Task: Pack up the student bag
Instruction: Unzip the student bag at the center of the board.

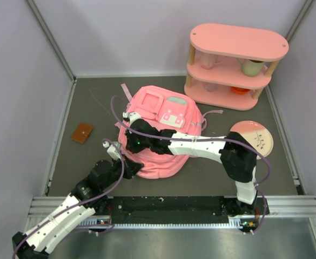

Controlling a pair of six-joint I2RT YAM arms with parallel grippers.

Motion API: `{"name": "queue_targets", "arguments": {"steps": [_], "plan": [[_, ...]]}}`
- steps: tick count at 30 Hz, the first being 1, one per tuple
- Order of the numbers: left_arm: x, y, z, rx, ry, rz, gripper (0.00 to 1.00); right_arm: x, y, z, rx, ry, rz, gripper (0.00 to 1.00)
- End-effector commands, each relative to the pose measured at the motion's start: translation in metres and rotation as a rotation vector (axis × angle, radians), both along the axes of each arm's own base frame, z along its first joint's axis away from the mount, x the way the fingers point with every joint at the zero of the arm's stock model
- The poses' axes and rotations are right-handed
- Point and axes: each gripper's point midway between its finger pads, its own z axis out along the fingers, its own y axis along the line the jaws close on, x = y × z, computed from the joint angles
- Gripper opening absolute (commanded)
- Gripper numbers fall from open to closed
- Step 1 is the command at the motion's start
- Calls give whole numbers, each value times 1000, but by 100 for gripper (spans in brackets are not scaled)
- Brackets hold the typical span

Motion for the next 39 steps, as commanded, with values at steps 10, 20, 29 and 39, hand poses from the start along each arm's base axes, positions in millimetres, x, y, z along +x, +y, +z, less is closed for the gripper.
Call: {"name": "queue_targets", "arguments": {"steps": [10, 20, 29, 39], "plan": [[-3, -13, 57, -46, -144, -92, 10, 40, -1, 60, 155, -41, -35, 42], [30, 80, 139, 149, -203, 382, 91, 26, -73, 88, 125, -50, -132, 66], [89, 114, 151, 395, -151, 627, 99, 43, -87, 120, 153, -54, -216, 69], [149, 200, 125, 177, 32, 905, 99, 92, -37, 150, 219, -17, 43, 70]]}}
